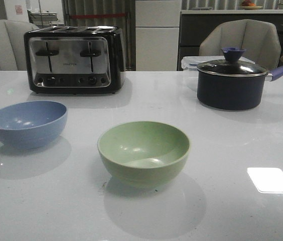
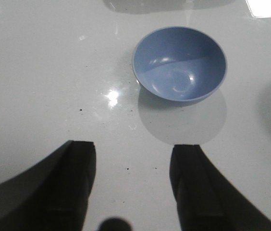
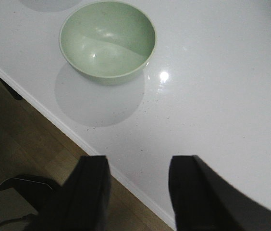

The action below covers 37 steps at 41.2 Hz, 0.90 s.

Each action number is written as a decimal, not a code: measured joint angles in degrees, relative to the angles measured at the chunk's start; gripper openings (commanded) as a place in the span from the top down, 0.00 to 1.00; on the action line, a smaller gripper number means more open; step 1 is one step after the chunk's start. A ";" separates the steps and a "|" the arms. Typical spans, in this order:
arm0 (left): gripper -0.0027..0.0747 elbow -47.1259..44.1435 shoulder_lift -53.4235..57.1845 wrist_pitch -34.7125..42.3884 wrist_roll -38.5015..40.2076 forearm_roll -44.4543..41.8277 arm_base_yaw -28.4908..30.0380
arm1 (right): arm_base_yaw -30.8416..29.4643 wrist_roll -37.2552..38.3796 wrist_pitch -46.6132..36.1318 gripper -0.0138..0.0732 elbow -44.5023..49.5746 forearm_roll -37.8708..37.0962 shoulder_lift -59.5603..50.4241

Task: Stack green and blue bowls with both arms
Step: 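Release the green bowl and raise the right gripper away, then lower the left gripper into the light blue bowl and grip its rim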

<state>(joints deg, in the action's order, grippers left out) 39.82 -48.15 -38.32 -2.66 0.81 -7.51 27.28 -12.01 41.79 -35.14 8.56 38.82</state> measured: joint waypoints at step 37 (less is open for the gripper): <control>0.13 27.28 -53.71 8.13 -0.04 0.11 -1.38 | 0.00 0.00 0.00 0.36 0.00 0.00 0.00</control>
<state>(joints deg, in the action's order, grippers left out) 67.10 -101.85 -30.20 -2.71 0.93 -8.89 27.28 -12.01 41.79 -35.14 8.56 38.82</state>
